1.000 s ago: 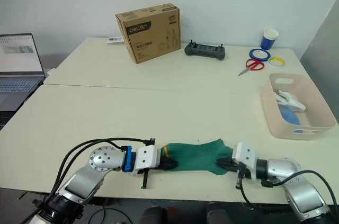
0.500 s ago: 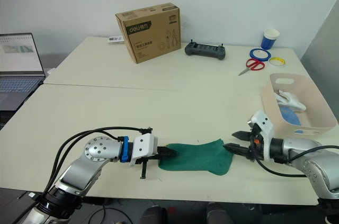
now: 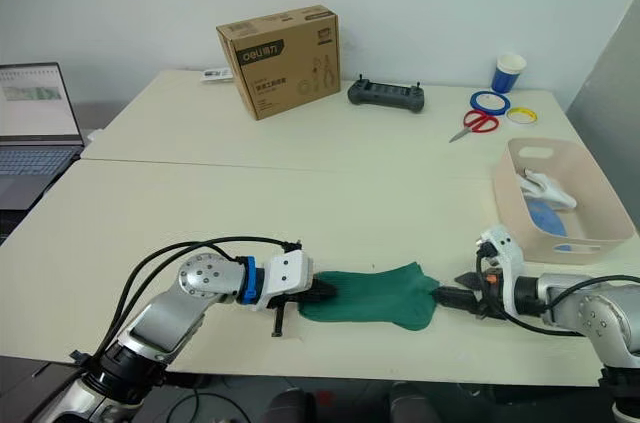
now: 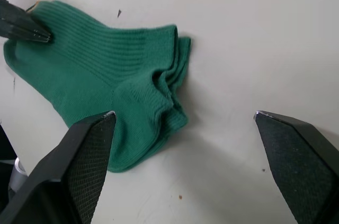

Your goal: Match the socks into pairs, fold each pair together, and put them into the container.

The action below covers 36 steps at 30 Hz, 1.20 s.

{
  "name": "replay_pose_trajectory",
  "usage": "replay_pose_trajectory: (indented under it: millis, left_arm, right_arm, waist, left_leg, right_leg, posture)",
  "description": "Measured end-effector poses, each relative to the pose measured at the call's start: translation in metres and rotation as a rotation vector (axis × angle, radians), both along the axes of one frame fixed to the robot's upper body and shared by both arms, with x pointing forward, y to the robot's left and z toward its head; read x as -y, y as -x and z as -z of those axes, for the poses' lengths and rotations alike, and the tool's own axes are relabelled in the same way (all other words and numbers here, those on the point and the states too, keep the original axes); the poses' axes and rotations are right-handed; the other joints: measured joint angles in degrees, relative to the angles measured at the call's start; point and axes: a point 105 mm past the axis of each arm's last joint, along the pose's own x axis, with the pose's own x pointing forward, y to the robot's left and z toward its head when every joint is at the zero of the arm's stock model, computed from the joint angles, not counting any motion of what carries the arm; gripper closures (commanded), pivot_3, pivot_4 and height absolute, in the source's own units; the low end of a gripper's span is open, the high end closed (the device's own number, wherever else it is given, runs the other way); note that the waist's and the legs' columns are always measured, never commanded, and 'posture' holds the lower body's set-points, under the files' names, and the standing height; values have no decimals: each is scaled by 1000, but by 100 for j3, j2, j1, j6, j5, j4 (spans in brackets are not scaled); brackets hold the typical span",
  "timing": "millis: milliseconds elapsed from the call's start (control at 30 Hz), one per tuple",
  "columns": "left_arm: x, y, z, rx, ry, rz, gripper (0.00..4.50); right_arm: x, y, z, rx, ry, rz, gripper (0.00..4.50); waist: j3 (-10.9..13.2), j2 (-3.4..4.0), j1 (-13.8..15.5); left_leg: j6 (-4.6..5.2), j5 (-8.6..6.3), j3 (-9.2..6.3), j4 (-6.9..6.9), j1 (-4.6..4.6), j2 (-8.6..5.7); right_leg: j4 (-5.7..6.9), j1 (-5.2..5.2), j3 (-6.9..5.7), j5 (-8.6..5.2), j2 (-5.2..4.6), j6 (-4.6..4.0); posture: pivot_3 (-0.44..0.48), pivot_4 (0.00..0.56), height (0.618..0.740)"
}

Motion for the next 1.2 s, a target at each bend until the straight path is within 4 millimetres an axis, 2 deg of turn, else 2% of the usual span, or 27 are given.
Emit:
replay_pose_trajectory:
  millis: [133, 367, 467, 667, 833, 867, 1033, 1200]
  left_arm:
    - [2, 1, 1, -8, -24, 13, 4500]
    - [2, 2, 2, -9, -36, 21, 4500]
    - [2, 2, 3, -10, -38, 22, 4500]
    - [2, 3, 2, 11, -48, 39, 4500]
    - [2, 3, 2, 12, -48, 41, 4500]
    - [2, 3, 2, 12, -48, 41, 4500]
    - [2, 3, 2, 13, -48, 42, 4500]
    - [1, 3, 2, 17, -49, 43, 4500]
  right_arm:
    - [-12, 0, 2, -62, -121, 40, 18]
    - [-17, -3, 4, -96, -181, 106, 18]
    - [-18, -1, 7, -117, -202, 126, 624]
    - [-25, 6, 14, -191, -220, 130, 2563]
    - [-34, 6, 18, -220, -268, 147, 4350]
    - [-34, 5, 17, -214, -275, 155, 4473]
    - [-33, 1, 11, -188, -294, 160, 4473]
    - [-54, -1, -21, -104, -377, 4, 4473]
  waist:
    - [-7, -4, -7]
    - [-31, -11, -13]
    - [-47, -8, -25]
    - [-48, -6, -26]
    - [-46, -2, -39]
    - [-46, -2, -41]
    - [-46, -1, -59]
    - [-45, 0, -119]
  left_leg:
    - [0, 0, -6, -1, 2, 2]
    - [1, -1, -9, -3, 4, 3]
    - [1, -1, -9, -4, 4, 3]
    - [1, -1, -10, -8, 3, 3]
    - [1, -1, -7, -8, 2, 2]
    - [1, -1, -7, -8, 2, 2]
    - [1, -1, -8, -10, 1, 2]
    - [1, -1, -10, -10, 2, 2]
  right_leg:
    - [1, 2, -2, 0, 4, -1]
    - [0, 3, -2, 0, 7, -1]
    - [-1, 3, -2, 0, 7, -1]
    - [-1, 1, -3, -2, 7, -4]
    - [-1, -1, -2, -2, 6, -4]
    - [-1, -1, -1, -2, 6, -4]
    - [-1, -2, -2, -2, 6, -4]
    - [-1, -2, -3, -2, 6, -3]
  posture:
    - [0, 150, 740]
    - [0, 150, 740]
    - [0, 150, 740]
    - [0, 150, 740]
    - [0, 150, 740]
    - [0, 150, 740]
    - [0, 150, 740]
    - [0, 150, 740]
